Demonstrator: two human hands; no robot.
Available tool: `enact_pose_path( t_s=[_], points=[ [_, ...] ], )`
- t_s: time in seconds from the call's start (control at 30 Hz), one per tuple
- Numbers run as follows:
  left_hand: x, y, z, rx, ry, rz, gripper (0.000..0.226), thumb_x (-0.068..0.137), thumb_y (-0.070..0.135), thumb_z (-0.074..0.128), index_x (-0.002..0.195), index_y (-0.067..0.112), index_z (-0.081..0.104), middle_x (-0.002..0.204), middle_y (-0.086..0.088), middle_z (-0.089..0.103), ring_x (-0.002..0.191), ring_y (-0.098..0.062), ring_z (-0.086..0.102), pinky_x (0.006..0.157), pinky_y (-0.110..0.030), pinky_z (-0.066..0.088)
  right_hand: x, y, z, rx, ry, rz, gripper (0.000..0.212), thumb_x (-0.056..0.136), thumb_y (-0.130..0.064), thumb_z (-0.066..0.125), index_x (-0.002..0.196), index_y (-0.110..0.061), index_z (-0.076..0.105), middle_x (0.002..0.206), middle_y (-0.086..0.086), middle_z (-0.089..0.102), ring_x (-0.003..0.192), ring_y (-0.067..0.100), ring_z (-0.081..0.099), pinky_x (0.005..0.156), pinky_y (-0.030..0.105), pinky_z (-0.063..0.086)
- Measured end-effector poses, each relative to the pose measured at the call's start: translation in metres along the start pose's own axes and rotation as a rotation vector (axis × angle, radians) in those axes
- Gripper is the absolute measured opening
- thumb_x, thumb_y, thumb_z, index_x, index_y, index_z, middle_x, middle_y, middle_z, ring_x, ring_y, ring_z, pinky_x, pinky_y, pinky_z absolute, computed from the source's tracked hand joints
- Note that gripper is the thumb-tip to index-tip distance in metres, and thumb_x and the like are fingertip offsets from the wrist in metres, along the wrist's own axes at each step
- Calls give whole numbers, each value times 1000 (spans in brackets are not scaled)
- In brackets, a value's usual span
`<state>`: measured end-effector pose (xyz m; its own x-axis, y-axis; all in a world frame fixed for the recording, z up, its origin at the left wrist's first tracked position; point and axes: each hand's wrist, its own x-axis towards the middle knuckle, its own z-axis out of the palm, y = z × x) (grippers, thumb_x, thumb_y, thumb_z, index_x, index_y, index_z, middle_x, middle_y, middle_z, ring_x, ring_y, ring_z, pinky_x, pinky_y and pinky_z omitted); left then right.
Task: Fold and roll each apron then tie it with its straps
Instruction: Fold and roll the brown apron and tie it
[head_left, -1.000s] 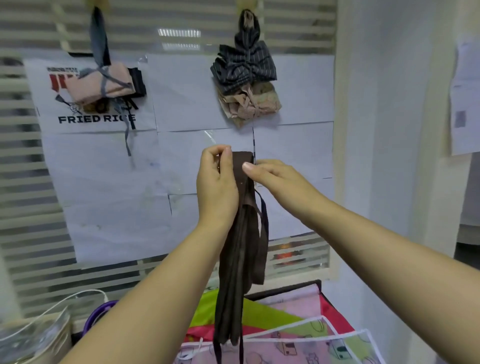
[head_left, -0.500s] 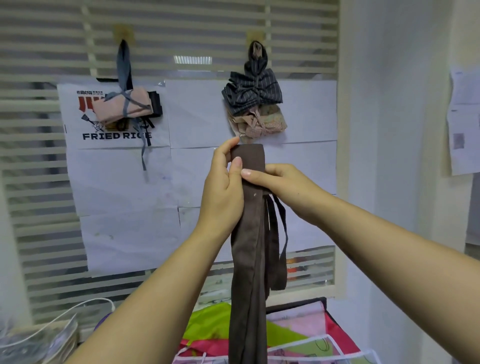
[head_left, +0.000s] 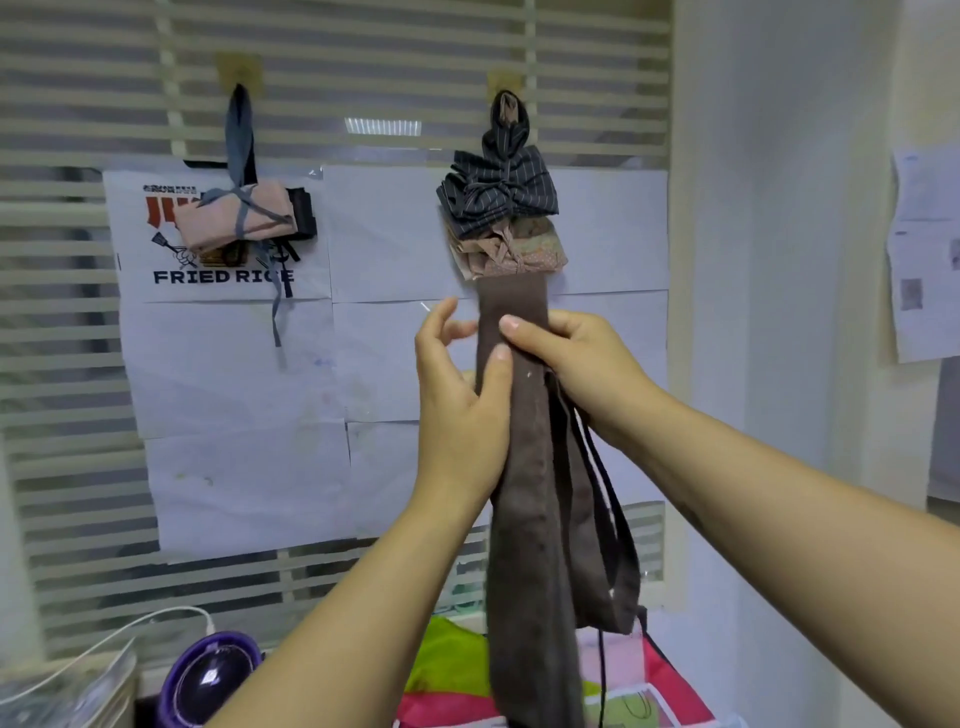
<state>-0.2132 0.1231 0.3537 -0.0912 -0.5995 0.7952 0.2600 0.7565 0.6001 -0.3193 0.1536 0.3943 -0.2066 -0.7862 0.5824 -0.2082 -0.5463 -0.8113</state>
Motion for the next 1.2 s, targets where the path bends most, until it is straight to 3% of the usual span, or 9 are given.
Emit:
enact_pose_path(
  t_s=[0.17, 0.37, 0.47, 0.6, 0.77, 0.9, 0.97, 1.07, 1.2],
  points=[
    [-24, -25, -5, 36, -244, -381, 27, 90, 36, 61, 113, 31, 50, 110, 11, 65, 95, -3, 66, 87, -28, 53, 5, 10, -11, 150, 173, 137, 13, 91, -21, 62, 87, -11, 69, 80, 6, 72, 68, 16, 68, 60, 24, 56],
    [-34, -44, -15, 237, -330, -358, 20, 98, 40, 44, 88, 51, 57, 125, 9, 47, 118, -6, 52, 105, -34, 40, 9, 16, -7, 335, 163, 368, 17, 90, -25, 64, 82, -10, 66, 65, 5, 69, 53, 15, 66, 49, 23, 54],
    [-31, -47, -22, 25, -451, -476, 19, 98, 46, 44, 102, 50, 62, 136, 9, 49, 120, -7, 54, 108, -37, 39, 13, 18, -4, 395, 119, 478, 24, 90, -30, 63, 77, -10, 66, 58, 3, 67, 50, 15, 66, 50, 25, 57],
    [-28, -50, -27, -99, -517, -548, 51, 85, 54, 45, 111, 16, 66, 108, 0, 72, 102, -14, 66, 97, -34, 48, 16, 22, -2, 410, 47, 492, 25, 90, -34, 62, 81, -12, 68, 67, 2, 69, 57, 15, 67, 58, 25, 58],
    [-26, -55, -30, -50, -444, -538, 41, 96, 47, 39, 115, 20, 65, 108, 4, 72, 104, -11, 66, 97, -34, 48, 17, 23, -5, 124, -211, 357, 6, 90, -23, 62, 89, -17, 63, 79, 1, 69, 69, 14, 67, 65, 25, 57],
    [-28, -55, -30, 35, -443, -409, 31, 99, 40, 40, 122, 28, 58, 109, 16, 68, 102, 3, 62, 85, -15, 46, 23, 33, -5, 57, -87, 331, 6, 89, -10, 63, 94, -12, 65, 90, 7, 70, 79, 20, 68, 83, 34, 55],
    [-35, -59, -29, 45, -410, -357, 20, 99, 33, 44, 118, 36, 49, 113, 18, 63, 105, 3, 59, 85, -13, 44, 24, 38, -3, 69, -34, 329, 5, 89, -10, 63, 94, -11, 64, 87, 7, 69, 71, 18, 68, 73, 29, 57],
    [-43, -63, -31, -22, -419, -397, 41, 97, 25, 51, 132, 35, 32, 119, 6, 64, 105, -6, 63, 92, -23, 48, 22, 46, -1, 49, 18, 348, 4, 89, -10, 64, 93, -11, 64, 81, 6, 69, 57, 11, 67, 50, 18, 52],
    [-33, -65, -45, -186, -458, -520, 59, 93, 11, 60, 143, 20, 30, 109, -9, 71, 99, -23, 68, 90, -39, 52, 22, 55, 0, 56, 31, 369, 11, 86, -10, 67, 97, -7, 67, 87, 9, 71, 64, 15, 69, 53, 19, 53]
  ],
)
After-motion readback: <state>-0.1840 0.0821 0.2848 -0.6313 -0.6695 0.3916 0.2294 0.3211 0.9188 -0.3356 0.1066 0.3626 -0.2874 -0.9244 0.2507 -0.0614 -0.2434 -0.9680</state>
